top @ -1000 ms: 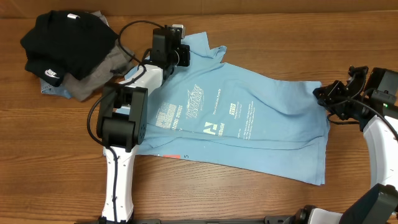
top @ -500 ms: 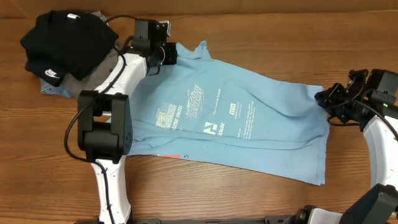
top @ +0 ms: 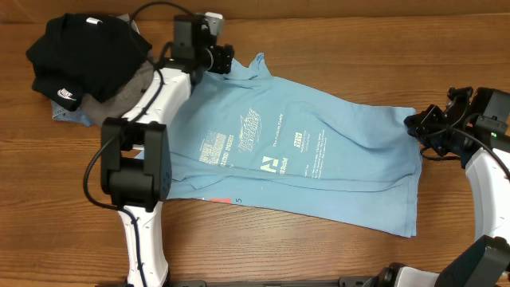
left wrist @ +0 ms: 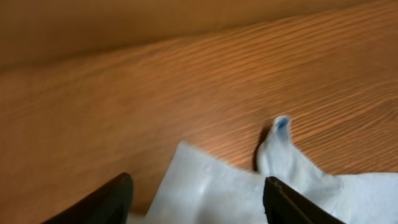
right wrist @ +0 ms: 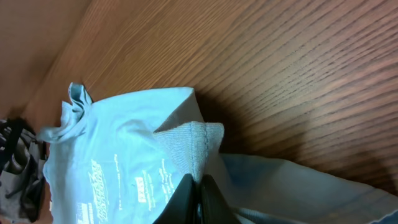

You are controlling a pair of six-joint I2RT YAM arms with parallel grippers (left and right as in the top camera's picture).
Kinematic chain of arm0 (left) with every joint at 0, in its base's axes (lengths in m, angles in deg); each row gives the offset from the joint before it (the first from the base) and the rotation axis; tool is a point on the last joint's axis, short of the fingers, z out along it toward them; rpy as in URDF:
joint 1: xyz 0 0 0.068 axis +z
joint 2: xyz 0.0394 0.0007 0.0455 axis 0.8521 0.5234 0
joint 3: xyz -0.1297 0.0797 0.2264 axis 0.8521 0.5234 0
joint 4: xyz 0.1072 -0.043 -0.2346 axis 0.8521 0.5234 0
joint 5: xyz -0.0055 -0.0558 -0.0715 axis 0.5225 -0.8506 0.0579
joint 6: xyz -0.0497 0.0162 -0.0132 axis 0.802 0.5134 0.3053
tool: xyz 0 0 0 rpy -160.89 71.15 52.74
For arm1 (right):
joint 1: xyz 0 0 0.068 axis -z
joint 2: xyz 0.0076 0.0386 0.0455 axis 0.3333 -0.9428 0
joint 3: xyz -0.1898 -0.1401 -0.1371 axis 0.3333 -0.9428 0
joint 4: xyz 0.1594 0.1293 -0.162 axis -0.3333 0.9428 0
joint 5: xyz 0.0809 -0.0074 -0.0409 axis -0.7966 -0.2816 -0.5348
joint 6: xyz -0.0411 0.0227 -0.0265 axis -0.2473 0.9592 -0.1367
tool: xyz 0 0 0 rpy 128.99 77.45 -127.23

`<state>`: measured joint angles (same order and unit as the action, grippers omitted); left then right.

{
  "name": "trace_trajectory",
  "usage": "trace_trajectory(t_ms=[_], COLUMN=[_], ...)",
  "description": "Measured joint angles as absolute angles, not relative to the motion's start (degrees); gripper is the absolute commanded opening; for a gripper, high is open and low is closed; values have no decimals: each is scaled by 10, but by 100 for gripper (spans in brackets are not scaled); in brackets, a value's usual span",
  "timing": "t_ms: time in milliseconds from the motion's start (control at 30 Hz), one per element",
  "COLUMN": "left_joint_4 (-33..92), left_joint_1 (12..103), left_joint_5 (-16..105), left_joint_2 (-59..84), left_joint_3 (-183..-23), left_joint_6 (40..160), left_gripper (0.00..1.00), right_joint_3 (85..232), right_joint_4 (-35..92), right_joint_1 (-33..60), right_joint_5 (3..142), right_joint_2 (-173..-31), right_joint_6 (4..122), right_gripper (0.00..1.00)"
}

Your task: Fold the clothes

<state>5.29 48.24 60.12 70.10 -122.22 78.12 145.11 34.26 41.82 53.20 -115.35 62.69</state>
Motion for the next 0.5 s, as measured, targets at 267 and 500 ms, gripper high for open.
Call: trace_trajectory(t_ms=[267, 500], left_joint_4=[31, 18], left_joint_1=[447, 447], left_joint_5=[624, 650], left_joint_2=[758, 780], left_joint_3=[-1222, -1222], left_joint_6=[711, 710], left_gripper=[63, 65], right_joint_3=[1451, 1451], right_joint_4=[348, 360], right_joint_1=[418, 418], right_joint_5=[533, 532], right_joint_2=[-1153, -1153], right_joint_6=[627, 627], right_gripper=[4, 4])
